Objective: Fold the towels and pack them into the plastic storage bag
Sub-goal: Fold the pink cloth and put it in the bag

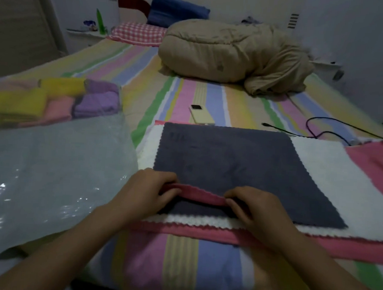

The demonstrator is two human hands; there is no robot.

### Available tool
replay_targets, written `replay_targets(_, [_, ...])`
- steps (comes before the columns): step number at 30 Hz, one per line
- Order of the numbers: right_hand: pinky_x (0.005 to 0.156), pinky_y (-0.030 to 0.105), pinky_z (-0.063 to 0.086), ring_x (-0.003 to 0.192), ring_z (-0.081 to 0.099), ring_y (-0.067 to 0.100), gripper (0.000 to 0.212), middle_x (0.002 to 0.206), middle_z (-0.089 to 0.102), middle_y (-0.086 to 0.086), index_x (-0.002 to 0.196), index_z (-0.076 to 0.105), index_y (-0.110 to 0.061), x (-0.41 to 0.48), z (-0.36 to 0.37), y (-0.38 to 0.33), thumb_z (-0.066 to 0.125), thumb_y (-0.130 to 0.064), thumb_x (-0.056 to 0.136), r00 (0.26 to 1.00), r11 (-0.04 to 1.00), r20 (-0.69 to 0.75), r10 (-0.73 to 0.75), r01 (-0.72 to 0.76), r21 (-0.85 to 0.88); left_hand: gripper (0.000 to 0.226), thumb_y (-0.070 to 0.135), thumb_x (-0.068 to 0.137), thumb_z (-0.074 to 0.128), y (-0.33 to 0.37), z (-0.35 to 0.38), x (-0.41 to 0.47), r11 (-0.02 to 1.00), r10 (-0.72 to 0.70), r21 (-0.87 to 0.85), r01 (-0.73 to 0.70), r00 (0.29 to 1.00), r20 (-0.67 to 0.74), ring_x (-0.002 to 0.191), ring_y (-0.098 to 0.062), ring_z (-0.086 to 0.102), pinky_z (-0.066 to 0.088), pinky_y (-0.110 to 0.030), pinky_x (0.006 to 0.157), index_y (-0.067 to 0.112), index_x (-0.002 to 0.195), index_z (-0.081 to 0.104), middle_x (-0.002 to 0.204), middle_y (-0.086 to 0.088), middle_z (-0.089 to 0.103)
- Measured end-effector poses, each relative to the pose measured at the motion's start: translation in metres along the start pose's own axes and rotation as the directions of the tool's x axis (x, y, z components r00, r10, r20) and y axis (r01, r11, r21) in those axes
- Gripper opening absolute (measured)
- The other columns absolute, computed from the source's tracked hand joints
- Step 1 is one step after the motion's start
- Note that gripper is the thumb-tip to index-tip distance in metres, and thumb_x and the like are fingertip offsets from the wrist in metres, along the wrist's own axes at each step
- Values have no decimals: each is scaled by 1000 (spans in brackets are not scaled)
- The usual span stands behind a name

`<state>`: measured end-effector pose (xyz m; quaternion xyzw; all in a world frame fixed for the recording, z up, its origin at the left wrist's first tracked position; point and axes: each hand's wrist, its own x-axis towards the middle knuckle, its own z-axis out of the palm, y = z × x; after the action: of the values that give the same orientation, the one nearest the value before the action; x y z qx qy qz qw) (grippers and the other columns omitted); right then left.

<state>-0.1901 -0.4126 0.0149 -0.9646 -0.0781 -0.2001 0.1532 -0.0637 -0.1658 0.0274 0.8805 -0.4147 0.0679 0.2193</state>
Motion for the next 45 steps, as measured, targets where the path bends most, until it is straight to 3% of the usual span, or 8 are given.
replay_targets(7, [71,27,55,89,68,13,22,102,71,-11,104,70,-28,-35,-31,44,69,-25,82,996,990,-2,86,-86,-114,8,35,83,68,-7,-13,0,997,28,73,-32,998,57,72,-15,64,49,-31,62,30,89,68,78,10,70])
replay_targets(16, [67,30,52,83,67,17,31,97,72,-7,100,72,-26,-78,-66,112,76,-5,78,931,931,-120,346,-356,-77,18,14,80,75,-16,-24,-1,952,-188,-245,183,982,2,75,3,65,46,-16,72,30,73,72,74,19,71])
replay_targets(22, [63,7,48,72,65,-3,8,78,73,-11,78,74,-25,-66,-84,117,70,-20,82,752,673,-152,642,-457,581,28,1,88,62,2,-27,5,747,-384,-642,174,901,-202,66,8,62,45,-4,68,23,74,73,68,17,71])
replay_targets(25, [62,2,45,73,63,-9,13,72,70,-24,86,70,-17,-58,-95,110,62,-8,90,706,657,-245,664,-394,643,25,-1,91,56,12,-30,14,664,-451,-741,96,843,-294,66,12,61,46,-3,69,19,82,67,66,25,68])
replay_targets(34, [67,4,47,73,64,-6,45,75,70,-21,76,73,-48,-62,-122,84,58,-8,91,758,703,-339,558,-215,678,49,1,90,56,9,-40,3,686,-445,-728,-13,784,-433,68,11,61,48,-5,70,41,71,75,68,27,68])
replay_targets(38, [62,5,46,70,62,-4,25,77,71,-14,79,72,-46,-67,-112,82,63,-69,72,791,700,-249,559,-289,653,49,2,90,56,6,-23,-5,717,-385,-696,26,847,-365,67,10,60,48,-6,67,44,74,74,69,22,70])
replay_targets(42, [65,5,43,72,58,-8,18,75,67,-17,76,70,-28,-51,-86,101,61,-23,90,724,617,-193,662,-380,690,25,15,91,60,-8,-8,12,747,-448,-652,127,822,-352,70,6,60,48,-10,67,29,77,74,74,19,71])
replay_targets(45, [82,26,48,87,59,2,7,92,64,-16,90,68,-26,-32,-71,119,62,-31,91,661,580,-180,729,-456,674,11,23,91,64,-20,0,40,831,-465,-504,236,792,-396,74,-4,63,49,-16,69,25,85,72,75,14,71])
